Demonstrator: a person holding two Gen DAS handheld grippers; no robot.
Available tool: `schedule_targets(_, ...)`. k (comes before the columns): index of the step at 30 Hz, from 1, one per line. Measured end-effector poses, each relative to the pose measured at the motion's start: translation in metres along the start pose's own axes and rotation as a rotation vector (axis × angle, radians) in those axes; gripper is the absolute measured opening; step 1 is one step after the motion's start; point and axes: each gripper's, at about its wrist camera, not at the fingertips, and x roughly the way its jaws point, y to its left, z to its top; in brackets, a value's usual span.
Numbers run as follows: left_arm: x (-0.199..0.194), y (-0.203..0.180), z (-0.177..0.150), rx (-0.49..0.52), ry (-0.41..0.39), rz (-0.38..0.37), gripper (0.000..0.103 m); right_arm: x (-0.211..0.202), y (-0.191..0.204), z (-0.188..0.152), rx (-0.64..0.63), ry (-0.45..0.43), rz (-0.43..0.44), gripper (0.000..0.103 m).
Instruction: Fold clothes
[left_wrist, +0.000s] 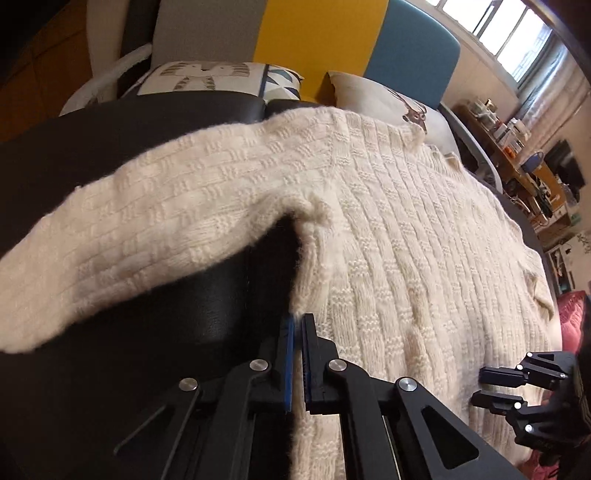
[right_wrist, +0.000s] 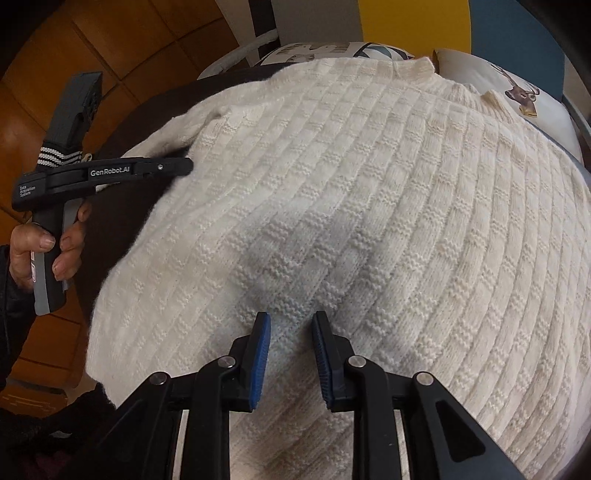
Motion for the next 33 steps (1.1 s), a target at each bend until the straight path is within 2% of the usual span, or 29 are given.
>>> schedule_targets(2, -0.011, 0.004, -0.004, -0.013, -0.031, 0.010, 0.003, -0.003, -0.004, -0.006, 0.011, -0.002, 0.010, 0.021)
schedule_targets(5, -0.017, 0.009, -0.013, -0.021, -0.031, 0.027, 0.003, -0.005, -0.007, -0.012, 0.028, -0.007, 0.025, 0.020)
schedule_targets(7, -0.014, 0.007, -0.017, -0.002, -0.029, 0.073, 0.003, -0.006, -0.002, -0.016, -0.004, -0.011, 0.007, 0.020)
schedule_targets(9, 0.001, 0.012, -0.019, -0.026, 0.021, 0.086, 0.004, -0.006, -0.002, -0.016, -0.007, -0.019, 0.001, 0.020)
schedule_targets(13, -0.007, 0.022, -0.018, -0.120, 0.039, 0.018, 0.006, -0.018, -0.009, -0.016, 0.056, -0.053, 0.010, 0.020)
schedule_targets(15, -0.019, 0.021, -0.023, -0.113, 0.039, 0.029, 0.006, -0.034, -0.002, -0.021, 0.033, -0.100, 0.000, 0.023)
schedule_targets(18, -0.038, 0.017, -0.036, -0.092, 0.033, 0.056, 0.009, -0.056, 0.009, -0.027, 0.031, -0.159, 0.043, 0.023)
schedule_targets(21, -0.043, 0.017, -0.057, -0.110, 0.077, 0.002, 0.016, -0.066, 0.019, -0.039, 0.032, -0.180, 0.052, 0.023)
schedule_targets(25, -0.036, 0.014, -0.084, -0.137, 0.130, -0.039, 0.017, -0.059, 0.020, -0.063, 0.057, -0.152, 0.048, 0.023)
schedule_targets(28, -0.040, 0.012, -0.092, -0.148, 0.123, -0.041, 0.020, -0.047, 0.016, -0.074, 0.088, -0.126, 0.035, 0.023)
schedule_targets(33, -0.046, 0.023, -0.099, -0.232, 0.135, -0.084, 0.022, -0.040, 0.011, -0.088, 0.117, -0.095, 0.008, 0.023)
